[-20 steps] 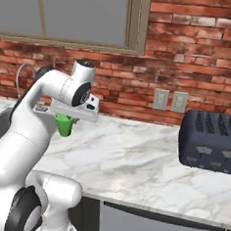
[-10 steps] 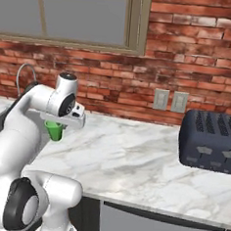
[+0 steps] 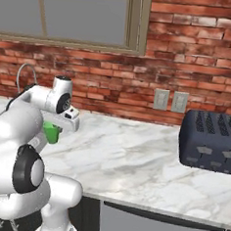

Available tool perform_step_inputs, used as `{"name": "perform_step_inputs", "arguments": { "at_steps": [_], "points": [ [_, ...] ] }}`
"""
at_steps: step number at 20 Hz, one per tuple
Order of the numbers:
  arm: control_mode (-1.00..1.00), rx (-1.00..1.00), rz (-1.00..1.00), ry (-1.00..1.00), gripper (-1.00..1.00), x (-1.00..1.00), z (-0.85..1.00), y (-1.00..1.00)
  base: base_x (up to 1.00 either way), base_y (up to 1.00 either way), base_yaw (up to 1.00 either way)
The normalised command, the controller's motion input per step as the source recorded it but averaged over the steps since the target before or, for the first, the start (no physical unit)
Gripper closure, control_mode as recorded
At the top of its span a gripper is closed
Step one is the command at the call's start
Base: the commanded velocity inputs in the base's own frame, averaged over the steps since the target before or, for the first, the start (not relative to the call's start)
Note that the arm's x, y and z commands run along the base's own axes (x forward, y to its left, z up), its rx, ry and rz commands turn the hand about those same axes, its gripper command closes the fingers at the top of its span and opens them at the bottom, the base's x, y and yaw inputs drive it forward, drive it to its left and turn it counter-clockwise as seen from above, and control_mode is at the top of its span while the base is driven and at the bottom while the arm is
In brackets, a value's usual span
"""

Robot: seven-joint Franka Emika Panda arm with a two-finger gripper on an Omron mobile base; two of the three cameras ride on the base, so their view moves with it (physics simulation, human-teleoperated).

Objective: Pick the cup and bowl from the counter and place them on the counter next to the sink.

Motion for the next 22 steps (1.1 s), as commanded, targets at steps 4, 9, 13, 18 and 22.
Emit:
{"name": "perform_step_inputs", "arguments": {
  "at_steps": [4,9,13,18,22],
  "points": [
    [-1.0,0.0,-0.13,0.17,1.0,0.0,-0.47,-0.02,0.0,0.0,0.0],
    [-1.0,0.0,-0.12,0.04,1.0,0.0,-0.62,0.0,0.0,0.0,0.0],
    [-1.0,0.0,-0.09,-0.03,1.0,0.0,-0.54,0.0,0.0,0.0,0.0],
    [-1.0,0.0,-0.07,-0.08,1.0,0.0,-0.5,0.0,0.0,0.0,0.0],
    [-1.0,0.0,-0.06,-0.08,1.0,-0.09,-0.3,0.0,0.0,0.0,0.0]
  ]
}}
